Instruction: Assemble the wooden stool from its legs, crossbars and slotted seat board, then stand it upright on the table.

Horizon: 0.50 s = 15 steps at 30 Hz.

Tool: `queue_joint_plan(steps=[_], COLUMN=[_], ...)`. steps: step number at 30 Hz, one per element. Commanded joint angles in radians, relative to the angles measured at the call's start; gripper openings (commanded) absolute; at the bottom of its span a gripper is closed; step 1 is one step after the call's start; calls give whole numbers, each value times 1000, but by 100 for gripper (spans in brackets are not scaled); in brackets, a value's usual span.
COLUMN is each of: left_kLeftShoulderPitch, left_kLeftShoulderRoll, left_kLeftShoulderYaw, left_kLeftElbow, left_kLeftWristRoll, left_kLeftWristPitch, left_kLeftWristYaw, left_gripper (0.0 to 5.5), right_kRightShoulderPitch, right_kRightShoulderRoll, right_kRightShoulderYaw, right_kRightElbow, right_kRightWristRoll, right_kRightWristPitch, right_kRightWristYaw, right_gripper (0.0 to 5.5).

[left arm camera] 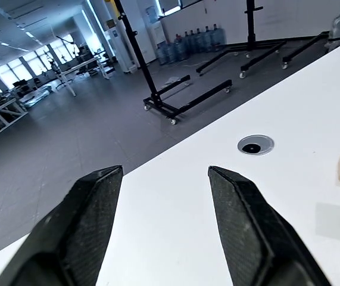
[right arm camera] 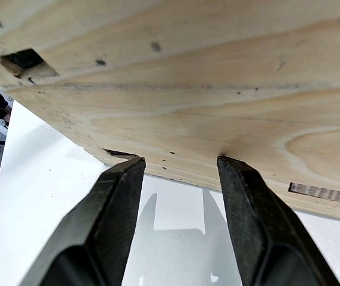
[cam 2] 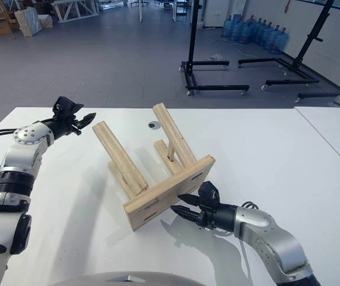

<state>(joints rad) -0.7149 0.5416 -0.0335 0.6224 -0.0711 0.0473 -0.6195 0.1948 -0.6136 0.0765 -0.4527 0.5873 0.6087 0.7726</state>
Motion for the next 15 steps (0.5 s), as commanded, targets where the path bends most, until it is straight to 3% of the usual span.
queue_joint_plan(steps=[1,4,9,12,15], left_kLeftShoulderPitch=[-13,40,196,301,338], left_kLeftShoulderRoll=[-27,-26,-16,-6,3], left_kLeftShoulderYaw=[-65,-84,-176,-231,-198], left_kLeftElbow=[-13,-215,-516,-525,-464], left_kLeftWristRoll=[7,-60,-81,-11,62], left_kLeftWristPitch=[-78,-28,91,86,83], left_kLeftWristYaw=[-145,-268,-329,-287,-179], left_gripper=[260,260,260,260,260], right_kRightShoulderPitch=[-20,-11,-8,-8,-2], right_kRightShoulderRoll=[2,3,16,25,22], right_kRightShoulderYaw=[5,11,15,15,4], right_kRightElbow=[-8,-18,-32,-39,-42], right_kRightWristRoll=[-3,-3,1,-1,-1], right_kRightWristPitch=[8,11,22,30,34], right_kRightWristYaw=[0,-3,-16,-19,-15], right_gripper=[223,223,223,223,223])
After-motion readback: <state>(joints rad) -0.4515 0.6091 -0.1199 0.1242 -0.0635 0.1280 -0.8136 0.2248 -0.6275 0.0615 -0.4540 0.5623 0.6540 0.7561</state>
